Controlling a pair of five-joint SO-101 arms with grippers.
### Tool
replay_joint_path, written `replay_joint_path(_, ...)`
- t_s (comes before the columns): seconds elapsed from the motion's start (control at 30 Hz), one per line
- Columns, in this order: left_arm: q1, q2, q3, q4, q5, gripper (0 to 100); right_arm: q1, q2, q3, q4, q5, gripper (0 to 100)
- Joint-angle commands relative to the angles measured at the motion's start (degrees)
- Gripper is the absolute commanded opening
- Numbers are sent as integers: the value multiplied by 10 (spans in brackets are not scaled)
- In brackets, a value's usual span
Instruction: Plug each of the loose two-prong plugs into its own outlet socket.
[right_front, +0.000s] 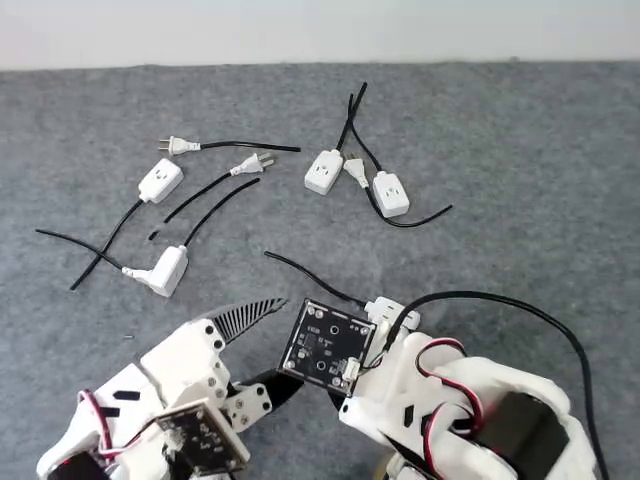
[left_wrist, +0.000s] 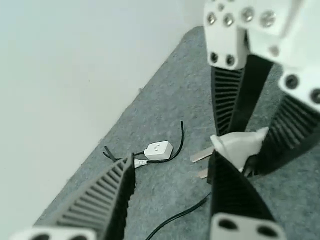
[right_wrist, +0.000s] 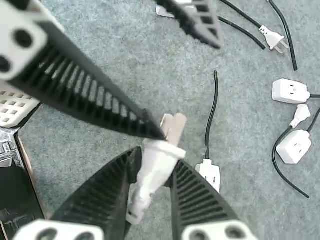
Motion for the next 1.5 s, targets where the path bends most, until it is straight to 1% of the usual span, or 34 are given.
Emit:
replay_joint_path(0.0, -11, 2, -18, -5, 4, 224, -9, -8, -24, 9, -2, 9)
replay_joint_path(0.07, -6, 5, -44, 6, 4, 224, -9, -8, -15, 4, -1, 9)
replay_joint_path(0.2, 27, 5, -69, 25, 4, 224, -9, -7, 4, -12, -1, 9)
replay_joint_path(0.9, 30, 6, -113, 28, 4, 224, -9, -4, 11, -15, -1, 9)
replay_joint_path(1.27, 29, 6, -75, 23, 5, 224, -9, -8, 47, -18, 18, 9)
replay_joint_path(1.47, 29, 6, -17, -8, 5, 224, -9, -8, 35, -19, 18, 9)
